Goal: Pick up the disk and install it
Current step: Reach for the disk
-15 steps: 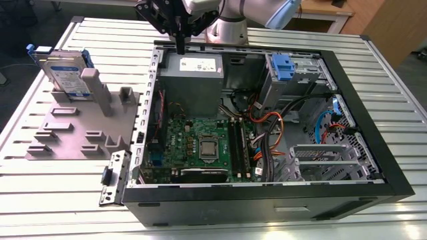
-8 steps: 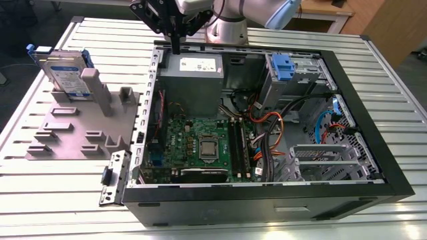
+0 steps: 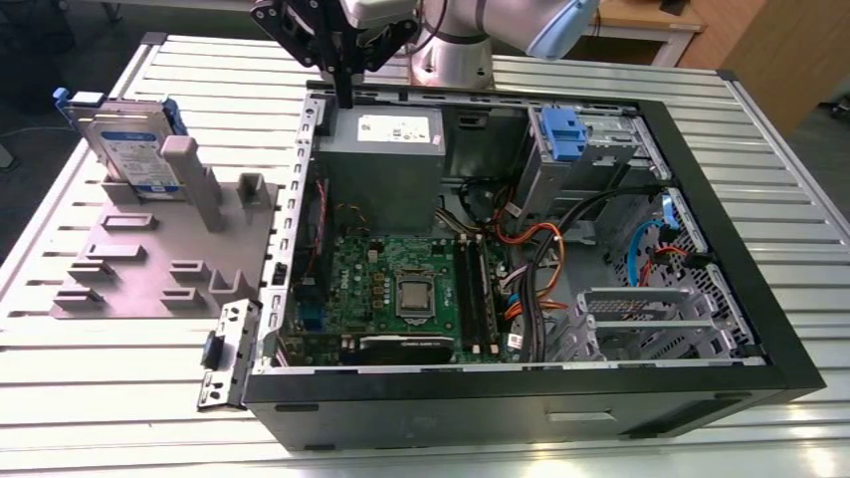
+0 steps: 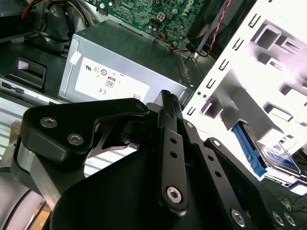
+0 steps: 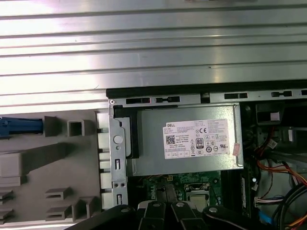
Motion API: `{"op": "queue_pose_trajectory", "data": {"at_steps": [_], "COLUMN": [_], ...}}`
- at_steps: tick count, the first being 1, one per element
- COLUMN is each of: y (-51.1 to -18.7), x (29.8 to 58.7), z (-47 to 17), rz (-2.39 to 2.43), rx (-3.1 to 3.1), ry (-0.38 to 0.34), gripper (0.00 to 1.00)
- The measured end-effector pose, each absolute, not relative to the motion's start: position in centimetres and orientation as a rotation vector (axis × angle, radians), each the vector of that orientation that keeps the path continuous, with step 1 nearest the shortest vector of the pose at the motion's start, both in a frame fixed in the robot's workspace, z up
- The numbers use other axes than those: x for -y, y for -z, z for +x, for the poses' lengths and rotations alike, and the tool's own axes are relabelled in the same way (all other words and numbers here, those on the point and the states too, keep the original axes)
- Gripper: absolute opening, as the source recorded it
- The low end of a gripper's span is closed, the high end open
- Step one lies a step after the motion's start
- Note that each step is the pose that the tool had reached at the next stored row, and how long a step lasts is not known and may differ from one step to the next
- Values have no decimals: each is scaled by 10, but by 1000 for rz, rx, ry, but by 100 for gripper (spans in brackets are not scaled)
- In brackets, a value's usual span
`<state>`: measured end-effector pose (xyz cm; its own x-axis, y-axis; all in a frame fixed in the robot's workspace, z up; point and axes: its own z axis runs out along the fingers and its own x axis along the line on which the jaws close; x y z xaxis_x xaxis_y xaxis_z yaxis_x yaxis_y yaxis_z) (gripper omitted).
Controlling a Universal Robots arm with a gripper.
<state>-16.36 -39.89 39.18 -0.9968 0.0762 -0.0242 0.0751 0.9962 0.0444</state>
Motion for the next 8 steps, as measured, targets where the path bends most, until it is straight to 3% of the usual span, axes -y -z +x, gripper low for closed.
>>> {"op": "queue_pose_trajectory", "data": {"at_steps": [8], "y": [-391], "x": [399], "z": [-166], "rz": [118], "rx": [-3114], "ry": [-68], "gripper": [11]}}
